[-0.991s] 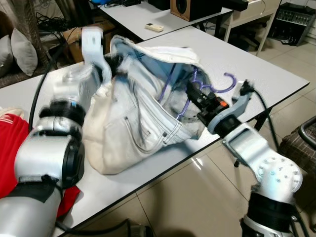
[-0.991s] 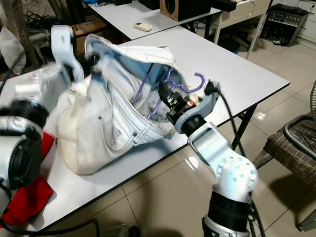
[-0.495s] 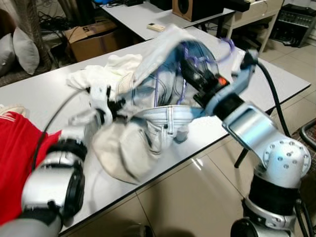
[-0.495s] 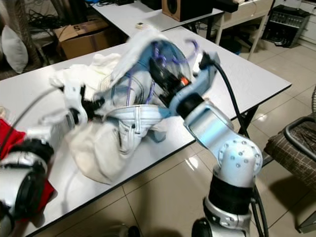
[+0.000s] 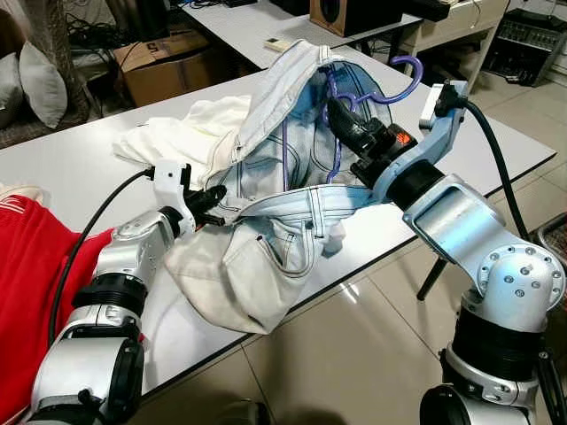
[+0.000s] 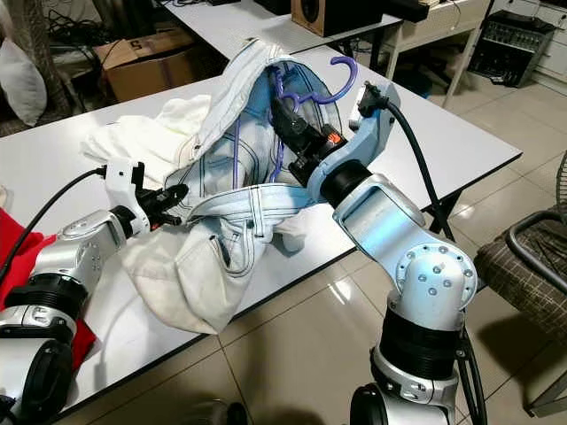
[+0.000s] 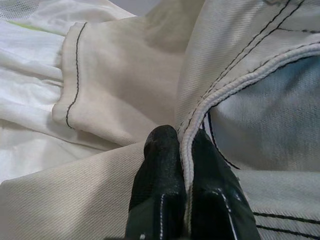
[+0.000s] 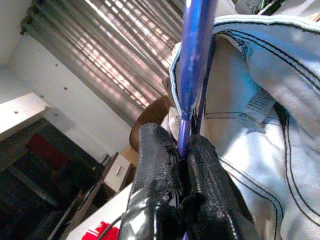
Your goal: Hang hanger
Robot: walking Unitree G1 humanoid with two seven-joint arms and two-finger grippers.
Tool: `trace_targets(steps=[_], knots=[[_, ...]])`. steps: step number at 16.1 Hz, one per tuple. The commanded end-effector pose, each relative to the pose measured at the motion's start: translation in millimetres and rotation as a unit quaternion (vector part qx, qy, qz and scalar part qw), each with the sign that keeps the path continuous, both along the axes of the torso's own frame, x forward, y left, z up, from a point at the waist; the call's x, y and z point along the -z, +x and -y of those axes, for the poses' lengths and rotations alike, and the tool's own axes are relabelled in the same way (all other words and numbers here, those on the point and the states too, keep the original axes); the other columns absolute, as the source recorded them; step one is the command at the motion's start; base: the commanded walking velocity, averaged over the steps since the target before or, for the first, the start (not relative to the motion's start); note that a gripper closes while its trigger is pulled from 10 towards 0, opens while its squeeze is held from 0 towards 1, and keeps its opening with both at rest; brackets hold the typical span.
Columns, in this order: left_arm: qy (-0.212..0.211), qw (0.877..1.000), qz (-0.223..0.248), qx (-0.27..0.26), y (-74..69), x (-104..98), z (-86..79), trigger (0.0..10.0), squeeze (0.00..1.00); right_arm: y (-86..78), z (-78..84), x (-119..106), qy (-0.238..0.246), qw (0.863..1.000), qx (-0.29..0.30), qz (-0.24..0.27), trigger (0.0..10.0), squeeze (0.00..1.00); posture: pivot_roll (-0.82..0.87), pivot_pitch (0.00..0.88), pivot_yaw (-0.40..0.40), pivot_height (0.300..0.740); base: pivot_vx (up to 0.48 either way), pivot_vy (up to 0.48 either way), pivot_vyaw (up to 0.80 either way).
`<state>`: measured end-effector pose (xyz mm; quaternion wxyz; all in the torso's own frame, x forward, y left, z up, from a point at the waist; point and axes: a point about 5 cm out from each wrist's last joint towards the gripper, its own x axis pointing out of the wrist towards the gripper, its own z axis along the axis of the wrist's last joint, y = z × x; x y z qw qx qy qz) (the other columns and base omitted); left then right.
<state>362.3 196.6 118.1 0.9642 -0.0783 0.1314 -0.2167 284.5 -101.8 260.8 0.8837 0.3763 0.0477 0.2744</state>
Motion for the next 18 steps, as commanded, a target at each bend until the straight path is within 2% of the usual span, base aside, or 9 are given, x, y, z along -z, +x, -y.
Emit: trace_targets(steps=[1, 10, 11, 12, 13, 14, 15, 18], knots=[[0.003, 1.0, -0.003, -0.007, -0.6, -0.9, -6.1, 10.0, 0.0, -4.4, -2.0, -19.6, 0.011, 0.999, -0.007, 0.049, 10.0, 0.0, -0.01, 0.015, 0.074, 0.74, 0.0, 0.0, 0.0], [0.003, 1.0, -0.003, -0.007, -0.6, -0.9, -6.1, 10.0, 0.0, -4.4, -2.0, -19.6, 0.011, 0.999, -0.007, 0.049, 10.0, 0.0, -0.01, 0.015, 0.074, 0.74, 0.0, 0.0, 0.0], [-0.014, 1.0, 0.01, 0.001, -4.8, -7.1, -5.8, 10.0, 0.59, -2.9, -1.3, -19.8, 0.007, 0.999, -0.004, 0.049, 10.0, 0.0, 0.0, 0.017, 0.068, 0.74, 0.0, 0.0, 0.0], [-0.029, 0.998, 0.037, 0.039, -21.2, -19.5, 2.9, 10.0, 1.0, -1.0, 0.6, -20.1, -0.01, 0.998, -0.005, 0.056, 10.0, 0.0, 0.0, 0.027, 0.069, 0.74, 0.0, 0.0, 0.8], [-0.025, 0.997, 0.048, 0.056, -27.4, -23.4, 8.3, 10.0, 1.0, -0.6, 1.5, -20.6, -0.016, 0.998, -0.005, 0.059, 10.0, 0.0, 0.0, 0.025, 0.069, 0.74, 0.0, 0.0, 0.8], [-0.02, 0.997, 0.052, 0.058, -27.1, -23.5, 9.1, 10.0, 1.0, -0.6, 1.7, -20.9, -0.017, 0.998, -0.005, 0.06, 10.0, 0.0, 0.0, 0.025, 0.07, 0.74, 0.0, 0.0, 0.8], [-0.025, 0.997, 0.052, 0.059, -27.1, -23.8, 11.6, 10.0, 0.05, -0.3, 2.2, -21.4, -0.017, 0.998, -0.004, 0.061, 10.0, 0.0, 0.0, 0.024, 0.07, 0.74, 0.0, 0.0, 0.8], [-0.022, 0.996, 0.06, 0.061, -34.6, -27.8, 17.5, 10.0, 0.0, 0.5, 3.2, -22.2, -0.018, 0.998, -0.003, 0.063, 10.0, 0.0, 0.0, 0.021, 0.068, 0.74, 0.0, 0.0, 0.8]])
